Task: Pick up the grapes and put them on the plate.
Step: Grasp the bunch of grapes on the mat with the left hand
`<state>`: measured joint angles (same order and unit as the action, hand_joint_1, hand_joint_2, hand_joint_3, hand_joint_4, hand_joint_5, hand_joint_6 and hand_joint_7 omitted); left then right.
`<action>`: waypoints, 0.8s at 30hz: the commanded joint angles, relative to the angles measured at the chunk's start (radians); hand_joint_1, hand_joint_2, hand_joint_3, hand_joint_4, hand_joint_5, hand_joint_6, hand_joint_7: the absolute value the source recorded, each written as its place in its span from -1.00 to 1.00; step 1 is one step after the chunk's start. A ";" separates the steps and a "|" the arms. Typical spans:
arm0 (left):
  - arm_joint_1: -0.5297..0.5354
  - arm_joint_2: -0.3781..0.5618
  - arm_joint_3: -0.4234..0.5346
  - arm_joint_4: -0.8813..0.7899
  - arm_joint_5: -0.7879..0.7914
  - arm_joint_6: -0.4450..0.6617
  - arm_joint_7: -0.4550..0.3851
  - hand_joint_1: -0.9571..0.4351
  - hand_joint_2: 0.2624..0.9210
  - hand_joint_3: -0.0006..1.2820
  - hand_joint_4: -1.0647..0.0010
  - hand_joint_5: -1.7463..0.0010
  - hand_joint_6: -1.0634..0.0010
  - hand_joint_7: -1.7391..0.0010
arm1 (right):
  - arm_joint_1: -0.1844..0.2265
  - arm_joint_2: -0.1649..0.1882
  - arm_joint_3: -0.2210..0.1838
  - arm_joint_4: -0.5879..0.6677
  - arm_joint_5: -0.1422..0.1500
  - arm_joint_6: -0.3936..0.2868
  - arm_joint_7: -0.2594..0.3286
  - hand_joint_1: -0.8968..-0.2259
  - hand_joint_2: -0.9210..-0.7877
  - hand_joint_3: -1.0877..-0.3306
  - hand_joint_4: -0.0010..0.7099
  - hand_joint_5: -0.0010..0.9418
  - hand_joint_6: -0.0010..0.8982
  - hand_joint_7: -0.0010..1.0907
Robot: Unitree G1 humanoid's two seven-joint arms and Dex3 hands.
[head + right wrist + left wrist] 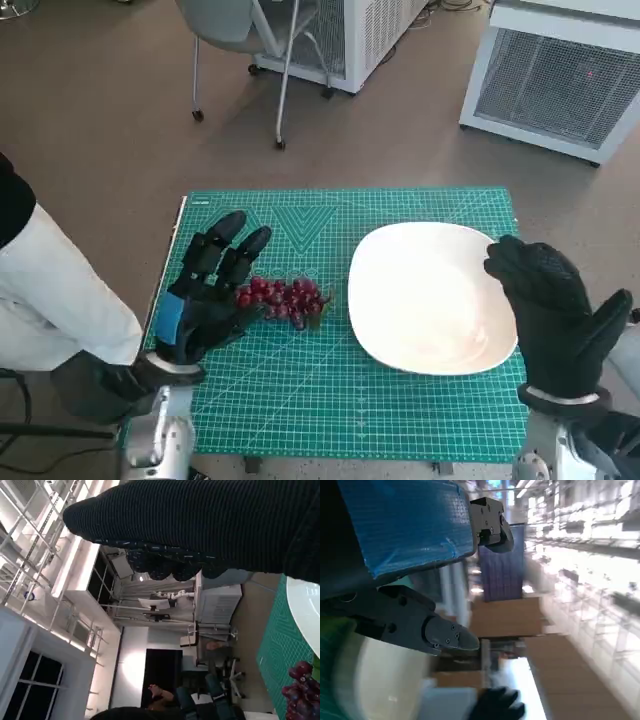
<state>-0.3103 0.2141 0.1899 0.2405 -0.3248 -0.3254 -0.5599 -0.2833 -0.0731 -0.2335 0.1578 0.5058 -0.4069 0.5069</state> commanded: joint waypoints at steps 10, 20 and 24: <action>0.004 0.212 -0.105 -0.194 0.478 0.074 0.181 -0.11 0.80 -1.00 0.84 0.99 0.83 0.80 | 0.003 -0.011 -0.002 0.020 -0.012 0.006 -0.001 0.55 -1.00 0.50 0.30 0.00 -0.49 0.62; -0.021 0.238 -0.208 -0.195 0.687 0.165 0.257 0.02 0.54 -1.00 0.87 1.00 0.59 0.94 | 0.000 -0.013 -0.004 0.027 -0.012 0.002 0.003 0.54 -1.00 0.50 0.29 0.02 -0.49 0.61; -0.043 0.238 -0.254 -0.175 0.770 0.221 0.277 0.04 0.50 -1.00 0.87 1.00 0.52 0.97 | -0.002 -0.013 -0.004 0.030 -0.008 0.002 0.006 0.54 -1.00 0.50 0.28 0.03 -0.49 0.62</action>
<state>-0.3241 0.4377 -0.0328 0.0538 0.3924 -0.1418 -0.3027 -0.2938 -0.0789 -0.2354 0.1726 0.5040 -0.4095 0.5071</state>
